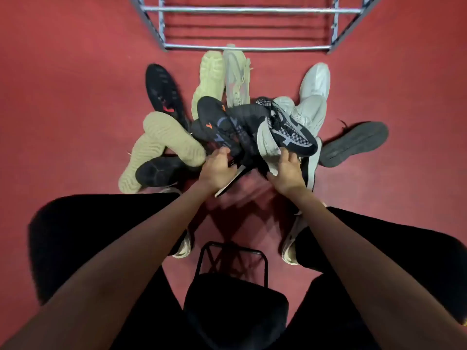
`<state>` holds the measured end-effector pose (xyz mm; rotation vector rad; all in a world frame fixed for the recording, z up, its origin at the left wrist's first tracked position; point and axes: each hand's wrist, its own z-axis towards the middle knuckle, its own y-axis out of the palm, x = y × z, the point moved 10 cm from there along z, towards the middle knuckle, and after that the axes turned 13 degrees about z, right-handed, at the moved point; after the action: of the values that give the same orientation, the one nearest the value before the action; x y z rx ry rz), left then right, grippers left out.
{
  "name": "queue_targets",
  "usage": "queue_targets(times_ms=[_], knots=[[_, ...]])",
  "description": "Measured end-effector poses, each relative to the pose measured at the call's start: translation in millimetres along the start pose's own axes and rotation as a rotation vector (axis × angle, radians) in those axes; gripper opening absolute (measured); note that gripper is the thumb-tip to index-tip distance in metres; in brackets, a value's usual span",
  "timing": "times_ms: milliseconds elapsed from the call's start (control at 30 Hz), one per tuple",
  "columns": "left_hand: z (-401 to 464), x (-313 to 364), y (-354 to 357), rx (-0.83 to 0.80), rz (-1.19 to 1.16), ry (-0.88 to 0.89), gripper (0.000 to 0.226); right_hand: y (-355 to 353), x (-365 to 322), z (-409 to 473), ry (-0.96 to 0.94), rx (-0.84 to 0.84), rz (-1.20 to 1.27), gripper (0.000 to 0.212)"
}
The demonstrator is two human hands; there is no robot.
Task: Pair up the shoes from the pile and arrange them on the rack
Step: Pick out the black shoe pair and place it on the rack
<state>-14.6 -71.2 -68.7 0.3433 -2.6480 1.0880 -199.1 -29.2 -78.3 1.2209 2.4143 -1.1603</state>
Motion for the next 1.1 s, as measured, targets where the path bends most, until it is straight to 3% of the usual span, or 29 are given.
queue_targets(times_ms=[100,200,433,567,800,900,967,1100], knots=[[27,1,23,0.005,0.025,0.024,0.060,8,18,23,-0.032,0.086,0.046,0.097],[48,2,39,0.036,0.020,0.030,0.060,19,32,41,-0.065,0.112,0.061,0.101],[63,5,56,0.157,0.069,0.047,0.050,23,39,52,-0.171,0.206,0.090,0.071],[63,12,62,0.163,0.049,0.046,0.048,26,41,55,-0.193,0.222,0.059,0.066],[45,-1,51,0.181,-0.190,-0.007,0.031,28,36,48,-0.114,0.229,0.027,0.061],[34,-17,40,0.206,-0.294,-0.018,0.014,25,12,41,-0.178,0.223,-0.038,0.052],[28,-35,32,0.221,-0.479,-0.076,0.012,22,-7,33,-0.252,0.232,-0.033,0.041],[17,-72,-1,0.299,-0.981,-0.203,0.031,33,-31,26,-0.296,0.163,-0.072,0.036]])
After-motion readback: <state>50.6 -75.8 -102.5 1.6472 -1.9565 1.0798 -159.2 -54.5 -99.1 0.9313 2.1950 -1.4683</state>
